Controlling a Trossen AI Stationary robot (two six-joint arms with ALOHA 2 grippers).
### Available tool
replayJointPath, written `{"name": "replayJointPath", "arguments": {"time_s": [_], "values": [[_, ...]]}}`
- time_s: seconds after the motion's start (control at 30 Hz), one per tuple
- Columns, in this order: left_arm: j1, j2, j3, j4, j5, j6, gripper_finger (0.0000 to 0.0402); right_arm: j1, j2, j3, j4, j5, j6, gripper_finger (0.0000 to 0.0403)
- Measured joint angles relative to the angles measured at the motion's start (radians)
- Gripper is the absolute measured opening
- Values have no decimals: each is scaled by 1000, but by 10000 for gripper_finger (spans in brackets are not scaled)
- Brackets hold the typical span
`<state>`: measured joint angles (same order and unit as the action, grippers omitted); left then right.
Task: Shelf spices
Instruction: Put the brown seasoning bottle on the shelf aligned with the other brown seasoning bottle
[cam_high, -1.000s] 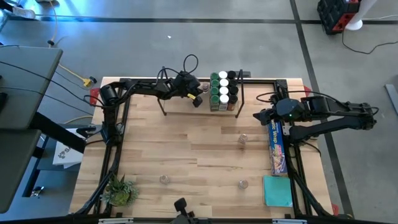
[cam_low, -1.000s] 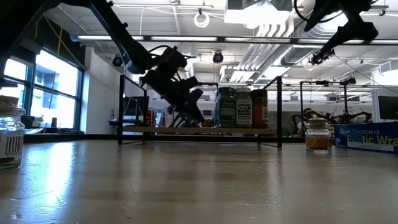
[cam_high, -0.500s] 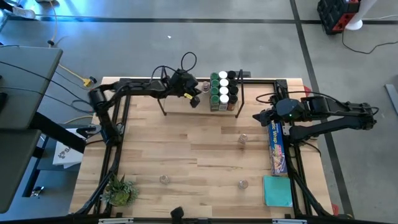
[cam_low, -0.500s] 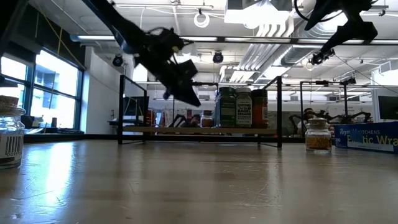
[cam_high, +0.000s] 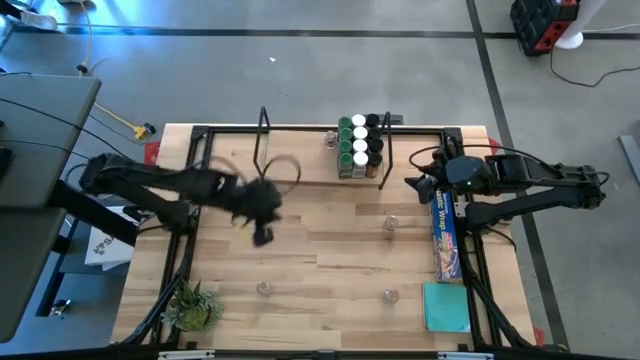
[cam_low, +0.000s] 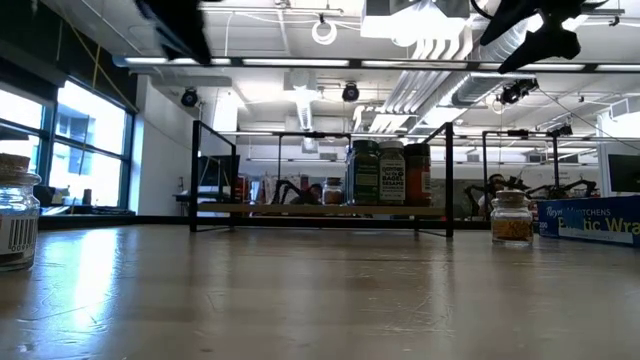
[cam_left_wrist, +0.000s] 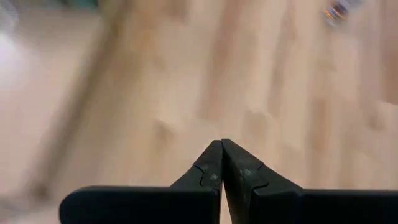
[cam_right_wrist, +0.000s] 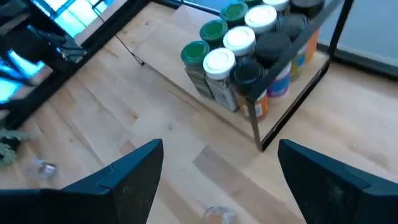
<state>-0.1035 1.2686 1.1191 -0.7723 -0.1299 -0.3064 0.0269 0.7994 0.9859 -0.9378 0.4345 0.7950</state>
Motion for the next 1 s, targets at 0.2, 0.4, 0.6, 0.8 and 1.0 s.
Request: {"name": "replayJointPath", "arguments": {"time_s": [0.2,0.4,0.6,0.8,1.0], "values": [[-265,11,0,-160,-9,-483,19,0,0,0,1,27,-109,312],[-403,68,-2,-175,-4,-681,112,-1,0,0,0,28,-188,312],[-501,147,-2,-217,3,-678,234,-1,0,0,-7,28,-202,312],[-571,184,-28,-207,16,-503,290,-1,0,0,-21,28,-201,312],[-581,124,-158,-72,13,-461,292,-1,0,0,-23,27,-194,312]]}}
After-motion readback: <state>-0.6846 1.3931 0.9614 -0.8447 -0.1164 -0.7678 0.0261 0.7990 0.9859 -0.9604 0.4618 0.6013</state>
